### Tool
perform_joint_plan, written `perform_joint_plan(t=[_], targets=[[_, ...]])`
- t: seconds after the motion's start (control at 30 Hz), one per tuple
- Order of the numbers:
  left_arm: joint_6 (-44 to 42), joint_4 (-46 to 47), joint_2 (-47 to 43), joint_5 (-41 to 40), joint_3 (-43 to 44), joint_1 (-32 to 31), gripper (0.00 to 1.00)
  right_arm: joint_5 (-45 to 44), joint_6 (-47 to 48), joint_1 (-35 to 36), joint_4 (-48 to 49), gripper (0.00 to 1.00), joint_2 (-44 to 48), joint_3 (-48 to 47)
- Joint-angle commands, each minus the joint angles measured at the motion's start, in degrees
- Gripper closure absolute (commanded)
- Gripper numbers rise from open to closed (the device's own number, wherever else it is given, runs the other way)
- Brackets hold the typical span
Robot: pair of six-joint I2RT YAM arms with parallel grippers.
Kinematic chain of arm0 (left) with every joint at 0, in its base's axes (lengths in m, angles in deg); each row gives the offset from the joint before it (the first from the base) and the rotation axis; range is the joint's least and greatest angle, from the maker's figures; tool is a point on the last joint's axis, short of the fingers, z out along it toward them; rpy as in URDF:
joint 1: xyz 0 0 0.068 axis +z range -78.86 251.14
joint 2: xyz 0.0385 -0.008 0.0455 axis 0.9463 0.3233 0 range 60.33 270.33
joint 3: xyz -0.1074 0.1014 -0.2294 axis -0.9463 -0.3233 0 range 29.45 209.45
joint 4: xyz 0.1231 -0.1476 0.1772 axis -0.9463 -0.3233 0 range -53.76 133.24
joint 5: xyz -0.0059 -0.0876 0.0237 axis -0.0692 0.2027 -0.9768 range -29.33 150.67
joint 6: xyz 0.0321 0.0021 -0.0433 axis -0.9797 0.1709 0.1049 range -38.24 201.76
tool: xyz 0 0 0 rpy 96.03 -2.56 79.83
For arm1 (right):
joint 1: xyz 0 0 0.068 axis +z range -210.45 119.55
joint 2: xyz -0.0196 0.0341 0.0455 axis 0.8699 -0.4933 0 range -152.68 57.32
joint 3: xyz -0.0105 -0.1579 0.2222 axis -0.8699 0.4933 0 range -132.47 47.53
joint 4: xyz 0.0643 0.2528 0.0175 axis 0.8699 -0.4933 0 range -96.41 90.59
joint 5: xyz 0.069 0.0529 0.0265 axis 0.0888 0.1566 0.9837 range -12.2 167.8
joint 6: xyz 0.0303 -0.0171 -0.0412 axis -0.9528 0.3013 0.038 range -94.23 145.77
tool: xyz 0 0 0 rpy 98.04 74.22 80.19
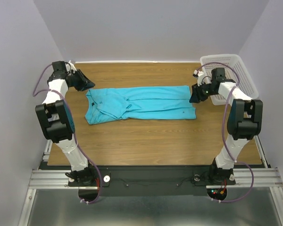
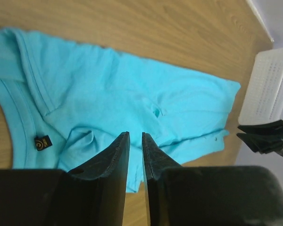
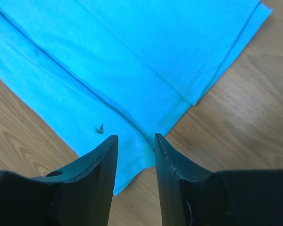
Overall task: Fold and stack the t-shirts
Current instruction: Fold the tshirt
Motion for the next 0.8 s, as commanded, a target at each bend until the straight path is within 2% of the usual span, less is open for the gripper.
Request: perform_joint_plan(t=[0.0, 0.03, 0.07, 0.1, 0.13, 0.33, 0.53, 0.77], targets=[[-7.44, -3.45, -7.37, -6.87, 4.86, 0.2, 0.71, 2.42, -1.39, 0.5, 2.2, 0.57, 4.68, -1.12], [-9.02, -4.68, -8.43, -8.11, 4.69, 0.11, 0.71, 3.74, -1.04, 0.5, 2.2, 0.57, 5.12, 0.19], [-12.6, -5.3, -16.7, -11.17, -4.71, 0.28, 0.69, 12.36, 0.18, 0.67, 1.94, 0.6, 7.04, 4.03], [-12.63, -5.31, -16.79, -11.2, -4.8, 0.29, 0.67, 12.45, 0.2, 0.67, 1.94, 0.6, 7.06, 4.07], [-13.24, -5.65, -19.83, -12.42, -10.11, 0.11, 0.67, 12.8, 0.46, 1.19, 1.94, 0.6, 7.41, 5.55], [-14.57, -9.17, -25.74, -15.86, -25.52, 0.02, 0.67, 8.94, 0.64, 1.55, 1.93, 0.61, 7.5, 8.02], [-14.48, -8.91, -26.99, -17.52, -29.68, -0.77, 0.68, 9.11, -0.15, 1.55, 1.94, 0.62, 6.27, 7.85], [-15.27, -8.47, -22.33, -21.82, -26.61, -2.79, 0.66, 8.5, 0.02, 1.55, 1.94, 0.62, 5.74, 8.29]])
